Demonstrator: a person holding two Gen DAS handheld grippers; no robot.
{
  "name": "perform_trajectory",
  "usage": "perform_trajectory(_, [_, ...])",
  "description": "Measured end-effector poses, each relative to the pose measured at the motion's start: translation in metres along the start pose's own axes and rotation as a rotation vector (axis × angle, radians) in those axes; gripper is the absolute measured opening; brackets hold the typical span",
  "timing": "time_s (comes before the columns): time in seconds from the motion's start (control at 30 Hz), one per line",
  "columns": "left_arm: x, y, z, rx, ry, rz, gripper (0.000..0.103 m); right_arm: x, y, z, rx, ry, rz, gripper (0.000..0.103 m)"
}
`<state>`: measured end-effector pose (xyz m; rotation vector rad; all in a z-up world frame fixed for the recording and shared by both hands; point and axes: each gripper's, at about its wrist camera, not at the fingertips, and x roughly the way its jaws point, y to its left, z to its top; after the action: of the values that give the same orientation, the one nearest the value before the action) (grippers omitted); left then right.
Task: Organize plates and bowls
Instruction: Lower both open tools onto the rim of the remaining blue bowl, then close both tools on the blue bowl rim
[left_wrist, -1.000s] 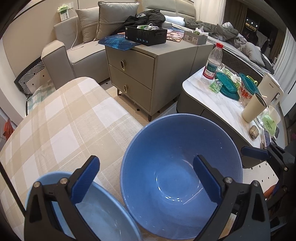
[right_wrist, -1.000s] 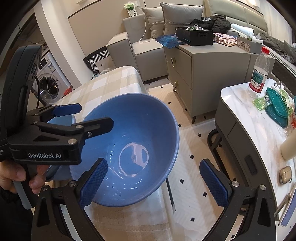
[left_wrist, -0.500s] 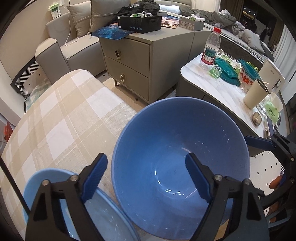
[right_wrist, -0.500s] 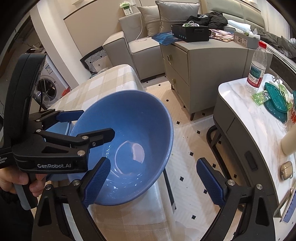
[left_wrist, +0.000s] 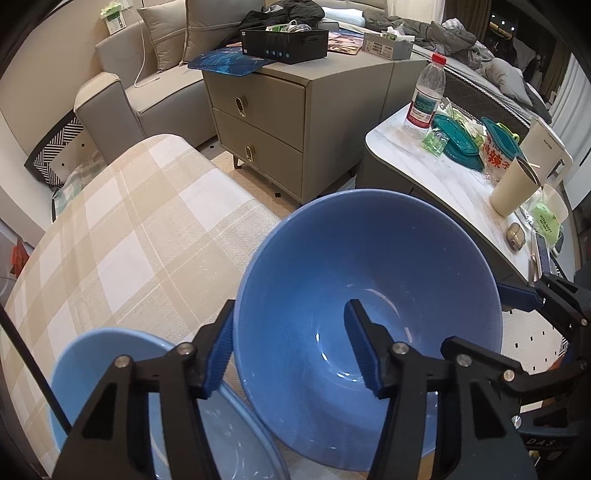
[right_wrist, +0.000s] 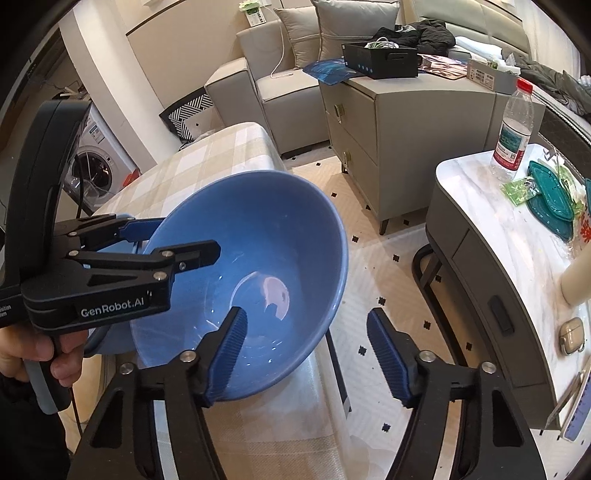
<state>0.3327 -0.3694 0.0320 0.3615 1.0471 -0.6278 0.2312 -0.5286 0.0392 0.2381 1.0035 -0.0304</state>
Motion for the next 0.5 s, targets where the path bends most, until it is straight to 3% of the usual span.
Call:
perform_trajectory(0.2, [-0.001,0.004,-0.001,-0.002,-0.002,0.008,0.046,0.004,0.008,-0.001,-0.022,0.010,0.007,0.054])
perform_trajectory(0.5, [-0.002,0.006,-0.002,-0.005,-0.009,0.017,0.039,0.003,0.011,-0.001,-0.027,0.006,-0.010,0.046])
